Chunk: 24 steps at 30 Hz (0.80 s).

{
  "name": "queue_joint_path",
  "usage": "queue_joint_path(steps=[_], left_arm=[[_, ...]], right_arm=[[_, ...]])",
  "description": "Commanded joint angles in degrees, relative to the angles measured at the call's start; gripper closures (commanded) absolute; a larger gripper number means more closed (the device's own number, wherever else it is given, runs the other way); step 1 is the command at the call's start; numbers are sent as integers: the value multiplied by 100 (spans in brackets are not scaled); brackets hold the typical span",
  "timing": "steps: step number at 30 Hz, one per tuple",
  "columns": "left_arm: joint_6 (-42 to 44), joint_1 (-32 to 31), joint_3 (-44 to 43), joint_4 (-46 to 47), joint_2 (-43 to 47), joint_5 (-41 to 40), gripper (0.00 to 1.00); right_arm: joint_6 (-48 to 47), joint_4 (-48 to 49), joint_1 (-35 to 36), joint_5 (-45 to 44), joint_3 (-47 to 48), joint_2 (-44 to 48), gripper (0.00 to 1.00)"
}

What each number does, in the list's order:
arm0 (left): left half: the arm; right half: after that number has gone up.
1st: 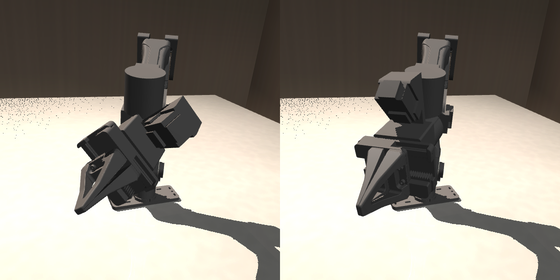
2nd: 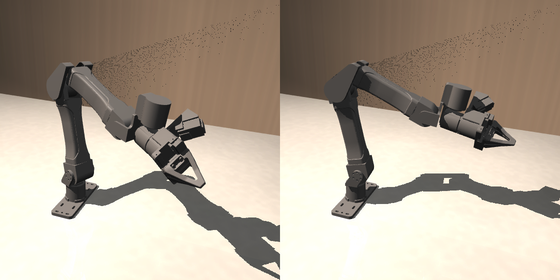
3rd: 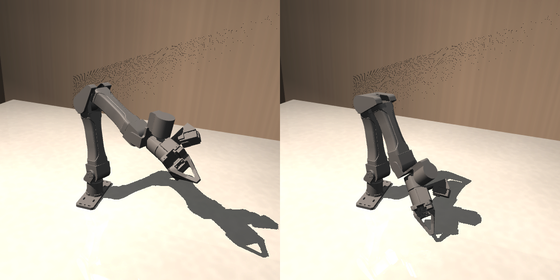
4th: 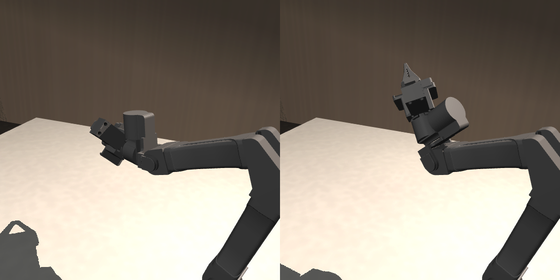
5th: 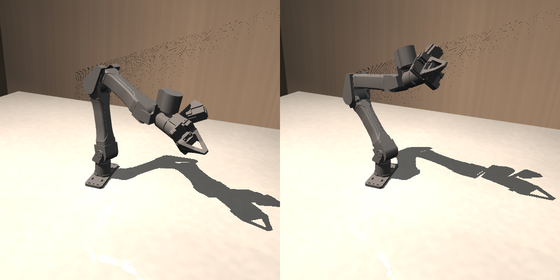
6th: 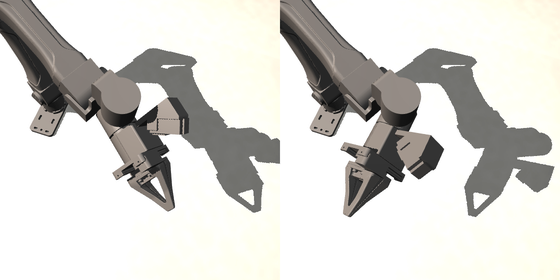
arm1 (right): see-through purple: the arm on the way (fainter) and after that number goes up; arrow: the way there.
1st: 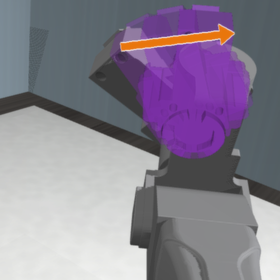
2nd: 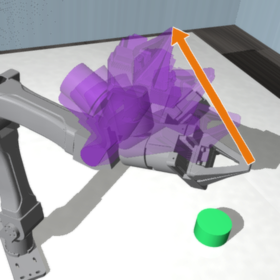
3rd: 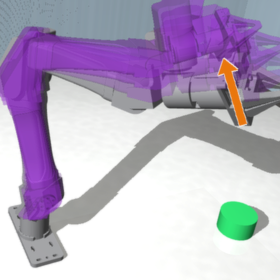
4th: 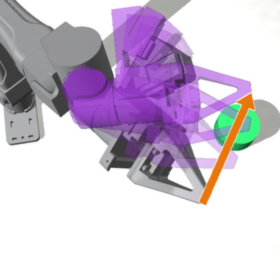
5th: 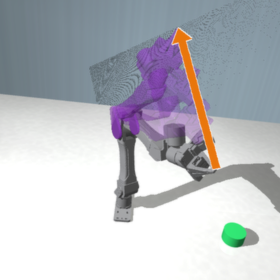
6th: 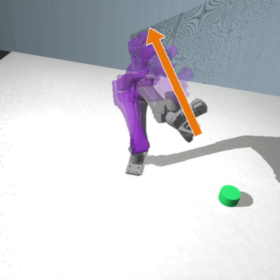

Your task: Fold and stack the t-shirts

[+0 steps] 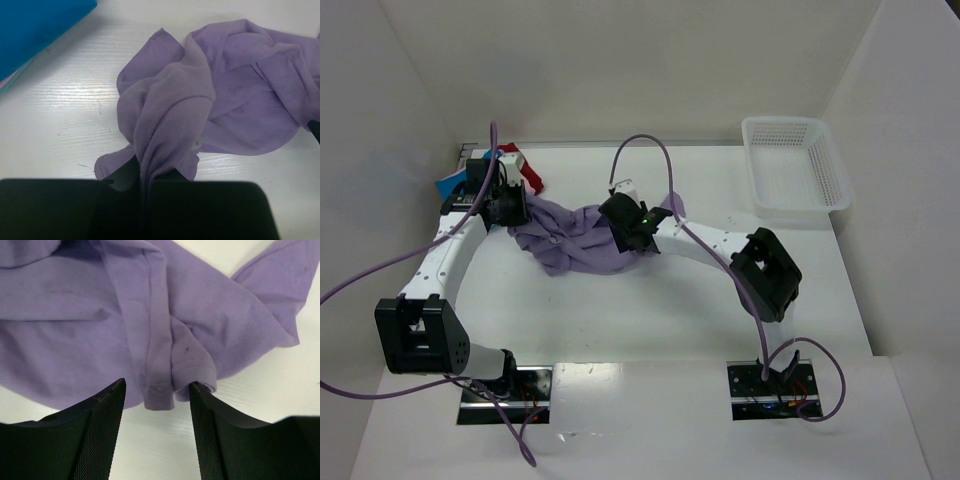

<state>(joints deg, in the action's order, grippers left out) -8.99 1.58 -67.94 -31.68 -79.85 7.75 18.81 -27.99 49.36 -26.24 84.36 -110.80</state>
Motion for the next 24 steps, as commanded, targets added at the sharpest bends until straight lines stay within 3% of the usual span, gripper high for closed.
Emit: queue_joint_path(steps=[1, 14, 24], left_arm=[[91, 0, 53, 145, 75, 95, 100], [91, 0, 53, 145, 23, 148, 100], [91, 0, 53, 145, -30, 148, 100]], right_arm=[[-79, -119, 170, -223, 327, -10, 40], [79, -883, 398, -1005, 696, -74, 37], [132, -937, 504, -654, 564, 164, 37]])
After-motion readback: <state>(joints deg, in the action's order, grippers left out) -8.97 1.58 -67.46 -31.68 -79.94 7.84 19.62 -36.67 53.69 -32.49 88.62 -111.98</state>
